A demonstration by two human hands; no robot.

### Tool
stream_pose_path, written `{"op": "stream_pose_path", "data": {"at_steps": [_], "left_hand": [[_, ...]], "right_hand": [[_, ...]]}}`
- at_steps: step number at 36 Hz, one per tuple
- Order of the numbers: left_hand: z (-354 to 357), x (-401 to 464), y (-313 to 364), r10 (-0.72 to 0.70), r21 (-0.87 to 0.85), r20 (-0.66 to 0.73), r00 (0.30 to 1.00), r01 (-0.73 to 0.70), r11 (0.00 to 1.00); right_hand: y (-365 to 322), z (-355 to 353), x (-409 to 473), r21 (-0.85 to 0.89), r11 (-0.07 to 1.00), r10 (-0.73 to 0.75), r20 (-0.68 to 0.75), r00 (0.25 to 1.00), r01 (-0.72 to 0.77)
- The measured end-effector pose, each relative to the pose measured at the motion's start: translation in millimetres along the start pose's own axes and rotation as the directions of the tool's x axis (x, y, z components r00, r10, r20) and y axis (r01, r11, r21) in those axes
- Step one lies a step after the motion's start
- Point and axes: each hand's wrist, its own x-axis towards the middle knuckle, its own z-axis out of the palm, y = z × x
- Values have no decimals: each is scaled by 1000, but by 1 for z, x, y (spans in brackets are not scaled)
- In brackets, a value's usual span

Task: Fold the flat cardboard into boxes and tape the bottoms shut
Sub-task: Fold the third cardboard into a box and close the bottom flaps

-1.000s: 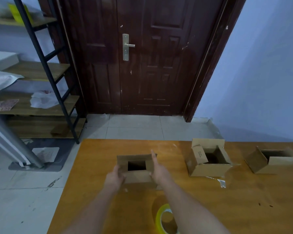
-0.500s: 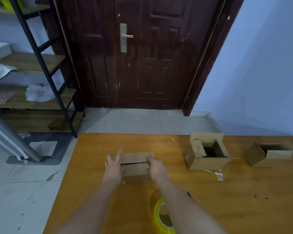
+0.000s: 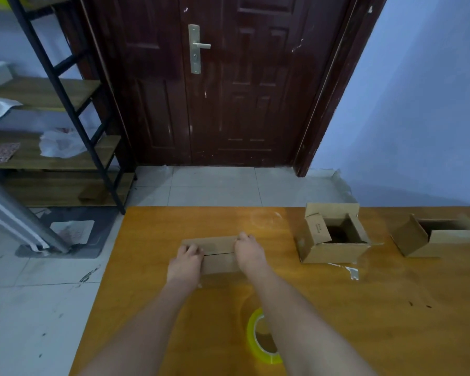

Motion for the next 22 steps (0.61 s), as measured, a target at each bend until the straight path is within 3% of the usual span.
{"op": "stream_pose_path", "data": {"at_steps": [11, 15, 17, 19, 22], "left_hand": [[11, -12, -5, 49, -61, 76, 996, -44, 997], [6, -11, 2, 60, 69, 140, 988, -71, 995], [2, -10, 6, 41, 109, 158, 987, -58, 992], [1, -9, 7, 39, 117, 165, 985, -59, 991], [0, -9, 4, 51, 117, 189, 981, -74, 990]], "right_hand": [[11, -9, -3, 31, 994, -103, 94, 990, 101], [21, 1, -17, 62, 987, -156, 129, 979, 149], [29, 11, -24, 249, 961, -162, 158, 974, 120], [35, 19, -31, 488, 870, -169, 165, 972, 68], [44, 15, -45, 826, 561, -58, 100, 993, -51]]}}
